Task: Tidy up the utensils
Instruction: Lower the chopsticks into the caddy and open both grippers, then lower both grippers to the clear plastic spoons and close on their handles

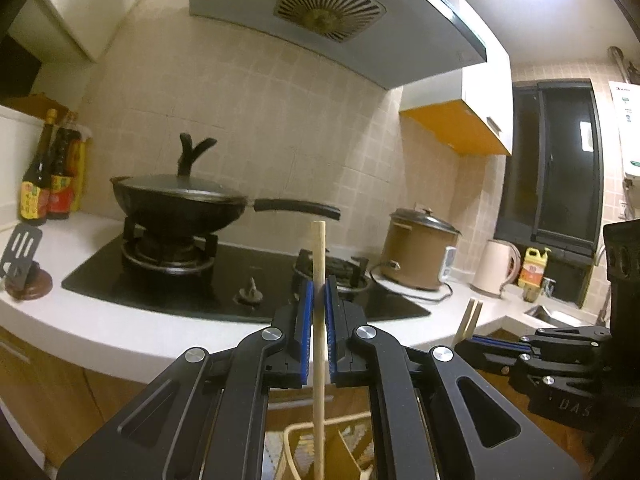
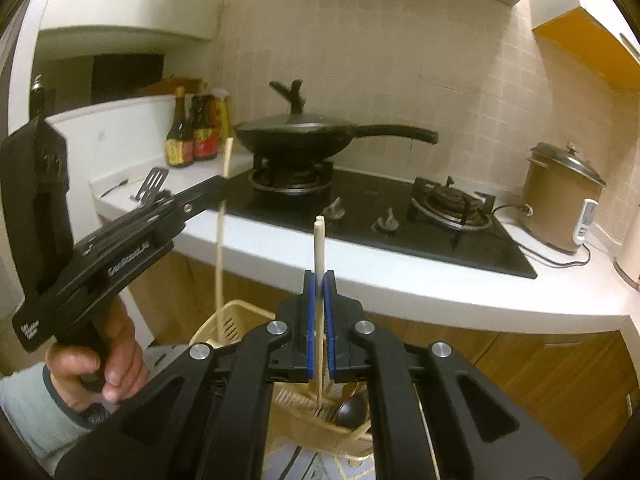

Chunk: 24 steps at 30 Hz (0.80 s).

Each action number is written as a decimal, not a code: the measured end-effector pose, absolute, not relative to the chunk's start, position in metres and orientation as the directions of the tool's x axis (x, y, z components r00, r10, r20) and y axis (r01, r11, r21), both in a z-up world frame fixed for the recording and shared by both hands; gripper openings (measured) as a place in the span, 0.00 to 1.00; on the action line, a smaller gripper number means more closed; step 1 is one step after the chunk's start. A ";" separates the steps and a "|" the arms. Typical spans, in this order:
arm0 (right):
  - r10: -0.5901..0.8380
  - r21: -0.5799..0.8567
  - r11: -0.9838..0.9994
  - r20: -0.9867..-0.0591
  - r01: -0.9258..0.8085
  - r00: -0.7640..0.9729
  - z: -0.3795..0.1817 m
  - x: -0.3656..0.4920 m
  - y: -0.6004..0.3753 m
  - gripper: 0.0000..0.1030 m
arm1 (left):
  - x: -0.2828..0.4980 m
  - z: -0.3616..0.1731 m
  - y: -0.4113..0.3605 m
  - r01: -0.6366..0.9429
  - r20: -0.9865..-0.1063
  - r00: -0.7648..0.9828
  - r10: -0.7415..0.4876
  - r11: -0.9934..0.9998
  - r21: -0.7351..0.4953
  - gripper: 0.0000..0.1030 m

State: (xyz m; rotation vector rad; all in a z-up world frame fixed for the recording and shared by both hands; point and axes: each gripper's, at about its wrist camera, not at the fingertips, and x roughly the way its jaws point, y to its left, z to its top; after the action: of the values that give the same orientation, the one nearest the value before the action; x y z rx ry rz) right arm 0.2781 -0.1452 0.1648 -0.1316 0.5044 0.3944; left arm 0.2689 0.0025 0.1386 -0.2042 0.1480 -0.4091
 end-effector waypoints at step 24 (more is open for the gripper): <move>0.373 0.227 0.905 -0.831 -0.360 0.412 0.062 0.207 -0.160 0.35 | 0.171 0.114 0.026 0.464 -0.479 0.712 -0.514 0.856 -0.229 0.26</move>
State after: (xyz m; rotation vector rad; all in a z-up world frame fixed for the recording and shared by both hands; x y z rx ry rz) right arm 0.2072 -0.1603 0.0617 0.0137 1.0493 0.4608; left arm 0.1712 0.0260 0.1145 -0.0944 0.5585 -0.5434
